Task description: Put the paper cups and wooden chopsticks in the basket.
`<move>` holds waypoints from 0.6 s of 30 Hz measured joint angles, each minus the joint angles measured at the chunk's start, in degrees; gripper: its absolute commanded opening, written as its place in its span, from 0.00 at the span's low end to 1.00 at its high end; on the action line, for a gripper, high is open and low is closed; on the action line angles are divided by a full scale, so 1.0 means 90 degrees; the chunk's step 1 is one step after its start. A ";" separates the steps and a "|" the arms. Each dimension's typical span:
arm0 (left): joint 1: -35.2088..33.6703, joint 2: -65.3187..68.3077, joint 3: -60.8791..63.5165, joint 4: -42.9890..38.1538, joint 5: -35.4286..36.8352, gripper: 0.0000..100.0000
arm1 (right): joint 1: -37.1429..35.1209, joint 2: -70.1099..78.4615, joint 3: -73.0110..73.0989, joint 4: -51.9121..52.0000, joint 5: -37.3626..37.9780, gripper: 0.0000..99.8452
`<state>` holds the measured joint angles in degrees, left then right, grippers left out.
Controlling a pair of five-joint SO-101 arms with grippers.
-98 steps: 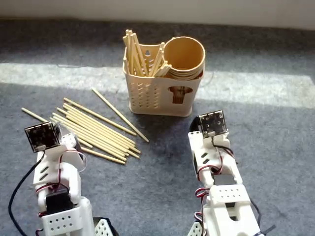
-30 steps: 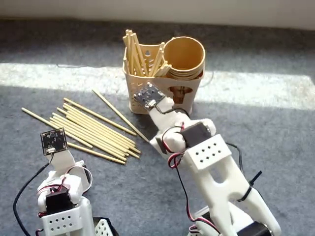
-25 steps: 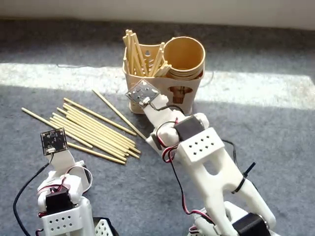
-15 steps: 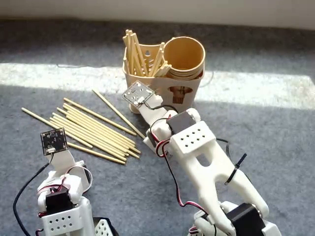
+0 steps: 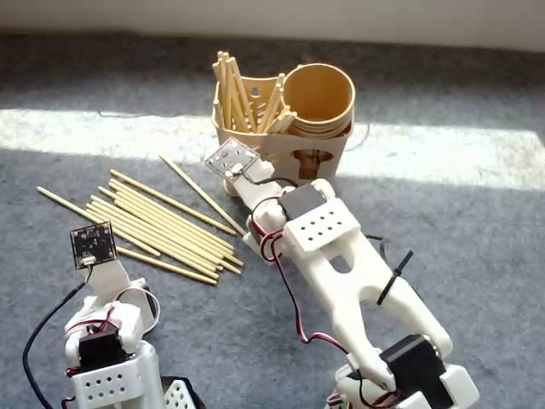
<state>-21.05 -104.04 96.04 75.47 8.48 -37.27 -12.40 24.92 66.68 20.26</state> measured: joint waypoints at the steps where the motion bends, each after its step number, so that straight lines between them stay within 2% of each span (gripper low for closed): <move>1: 0.0000 0.0000 0.0000 0.0000 0.0000 0.01 | -0.0029 0.0029 -0.0010 -0.0068 0.0000 0.16; 12: 0.0000 0.0000 0.0000 0.0000 0.0000 0.01 | -0.0498 0.0088 -0.0010 -0.1407 -0.0274 0.16; 18: 0.0000 0.0000 0.0000 0.0000 0.0000 0.01 | -0.0596 0.1065 -0.0068 -0.1602 -0.0274 0.16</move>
<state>-21.05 -104.04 96.04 75.47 8.48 -42.64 -2.81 24.31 52.26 17.80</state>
